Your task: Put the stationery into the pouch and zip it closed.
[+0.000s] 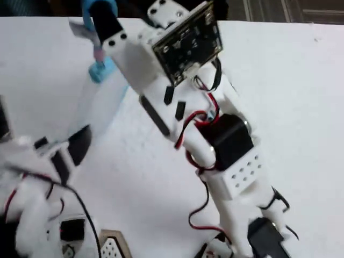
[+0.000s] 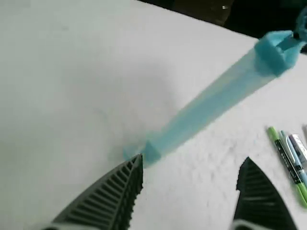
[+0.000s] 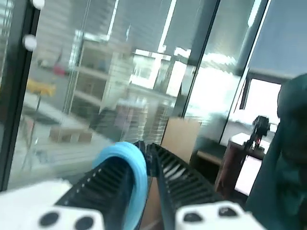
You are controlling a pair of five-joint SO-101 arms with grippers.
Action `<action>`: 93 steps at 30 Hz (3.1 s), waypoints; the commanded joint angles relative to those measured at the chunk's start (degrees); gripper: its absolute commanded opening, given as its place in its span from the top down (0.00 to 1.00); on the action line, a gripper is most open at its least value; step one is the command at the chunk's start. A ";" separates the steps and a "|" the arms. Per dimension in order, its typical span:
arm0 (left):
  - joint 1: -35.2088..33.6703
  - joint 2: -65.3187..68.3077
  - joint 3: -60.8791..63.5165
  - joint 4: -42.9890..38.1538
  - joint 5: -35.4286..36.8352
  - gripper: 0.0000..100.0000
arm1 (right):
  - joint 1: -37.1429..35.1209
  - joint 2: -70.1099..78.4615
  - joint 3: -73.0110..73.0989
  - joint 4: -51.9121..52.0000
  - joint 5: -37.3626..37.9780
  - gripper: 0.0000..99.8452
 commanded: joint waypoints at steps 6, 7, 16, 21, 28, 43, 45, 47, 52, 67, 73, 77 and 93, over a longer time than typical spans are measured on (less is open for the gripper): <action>-1.36 -8.75 -1.76 1.32 0.62 0.68 | -6.99 7.60 -10.11 14.64 -0.44 0.98; -1.36 -8.75 -1.76 1.32 0.62 0.68 | -7.16 8.57 -10.11 15.69 -0.53 0.98; -1.01 -8.84 2.90 1.32 0.26 0.68 | -7.08 13.14 -10.11 16.66 -8.18 0.98; -1.01 -8.84 2.64 1.41 0.26 0.68 | -5.67 13.58 -10.11 16.66 -8.18 0.98; -0.31 -9.27 2.73 1.49 0.35 0.70 | -1.27 13.58 -10.11 16.57 -8.53 0.98; 24.92 4.26 -0.62 1.32 6.33 0.70 | -1.10 13.76 -10.11 16.31 -8.53 0.98; 26.59 6.02 -0.97 1.41 6.33 0.70 | -1.10 13.76 -10.11 16.31 -8.53 0.98; 28.97 6.37 -0.97 1.41 6.33 0.70 | -1.10 13.76 -10.02 16.40 -8.53 0.98; 30.81 4.35 -1.41 1.41 6.33 0.70 | -1.10 13.76 -10.02 16.40 -8.35 0.98; 31.08 -0.13 -6.68 1.32 11.08 0.70 | -1.10 13.76 -10.02 16.40 -8.35 0.98; 31.25 3.56 -9.76 1.32 11.69 0.70 | -1.10 13.76 -10.02 16.40 -8.44 0.98; 35.74 5.14 -9.93 1.41 11.60 0.68 | -1.10 13.76 -10.02 16.57 -8.44 0.98; 37.23 9.89 -0.62 1.05 2.90 0.75 | -1.01 13.76 -10.02 16.57 -8.44 0.98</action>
